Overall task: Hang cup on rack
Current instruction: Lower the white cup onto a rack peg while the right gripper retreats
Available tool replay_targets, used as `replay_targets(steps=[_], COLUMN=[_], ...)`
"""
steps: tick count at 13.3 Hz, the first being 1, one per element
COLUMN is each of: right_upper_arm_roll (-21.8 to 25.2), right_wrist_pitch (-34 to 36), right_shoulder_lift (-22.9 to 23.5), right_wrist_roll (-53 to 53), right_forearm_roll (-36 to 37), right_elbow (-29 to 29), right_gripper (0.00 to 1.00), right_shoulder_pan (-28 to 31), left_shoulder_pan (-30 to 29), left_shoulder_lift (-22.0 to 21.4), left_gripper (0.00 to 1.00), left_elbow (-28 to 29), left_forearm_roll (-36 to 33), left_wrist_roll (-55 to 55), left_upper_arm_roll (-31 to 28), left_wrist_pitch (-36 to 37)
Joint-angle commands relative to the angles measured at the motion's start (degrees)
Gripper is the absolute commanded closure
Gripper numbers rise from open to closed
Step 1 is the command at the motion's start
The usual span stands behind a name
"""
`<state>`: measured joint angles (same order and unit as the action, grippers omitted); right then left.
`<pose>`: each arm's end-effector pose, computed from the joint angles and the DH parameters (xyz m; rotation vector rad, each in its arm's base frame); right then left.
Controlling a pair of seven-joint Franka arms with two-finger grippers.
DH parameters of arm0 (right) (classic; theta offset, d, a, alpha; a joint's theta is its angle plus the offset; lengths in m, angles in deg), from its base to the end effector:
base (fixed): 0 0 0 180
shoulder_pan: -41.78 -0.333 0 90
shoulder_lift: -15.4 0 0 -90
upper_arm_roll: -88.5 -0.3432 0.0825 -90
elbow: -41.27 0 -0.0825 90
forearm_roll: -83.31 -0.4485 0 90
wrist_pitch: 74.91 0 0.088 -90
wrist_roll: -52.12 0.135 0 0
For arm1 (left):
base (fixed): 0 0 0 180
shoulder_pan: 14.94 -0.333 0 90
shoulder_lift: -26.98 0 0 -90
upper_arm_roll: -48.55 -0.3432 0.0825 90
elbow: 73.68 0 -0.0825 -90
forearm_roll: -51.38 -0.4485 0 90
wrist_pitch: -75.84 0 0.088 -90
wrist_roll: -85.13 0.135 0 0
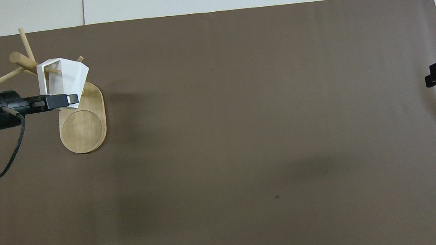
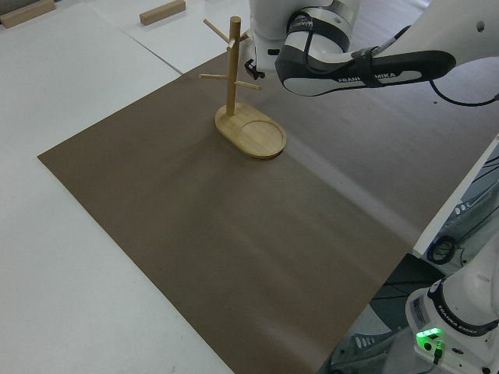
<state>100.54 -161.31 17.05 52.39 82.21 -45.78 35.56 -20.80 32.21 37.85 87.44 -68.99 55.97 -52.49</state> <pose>0.6184 -0.0585 0.6283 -3.1216 0.1648 0.0607 0.6677 -0.0469 0.4340 0.1769 2.7509 -0.6911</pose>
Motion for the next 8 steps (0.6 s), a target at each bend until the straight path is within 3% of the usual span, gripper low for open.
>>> replay_targets(steps=[1, 8], right_upper_arm_roll=[0.00, 0.00], right_wrist_pitch=[-1.06, -1.76], right_shoulder_lift=[-0.41, -0.41], right_wrist_roll=[-1.59, -3.53], right_forearm_roll=[-0.13, -0.04], right_elbow=[-0.14, -0.14], right_gripper=[0.00, 0.00], right_shoulder_pan=[0.25, 0.16], left_shoulder_pan=[-0.21, -1.35], left_shoulder_lift=[-0.84, -0.92], left_gripper=[0.84, 0.72], left_elbow=[0.53, 0.53], left_forearm_roll=[-1.17, -1.17], left_wrist_roll=[0.84, 0.05], left_upper_arm_roll=[0.13, 0.13], left_wrist_pitch=[0.10, 0.80])
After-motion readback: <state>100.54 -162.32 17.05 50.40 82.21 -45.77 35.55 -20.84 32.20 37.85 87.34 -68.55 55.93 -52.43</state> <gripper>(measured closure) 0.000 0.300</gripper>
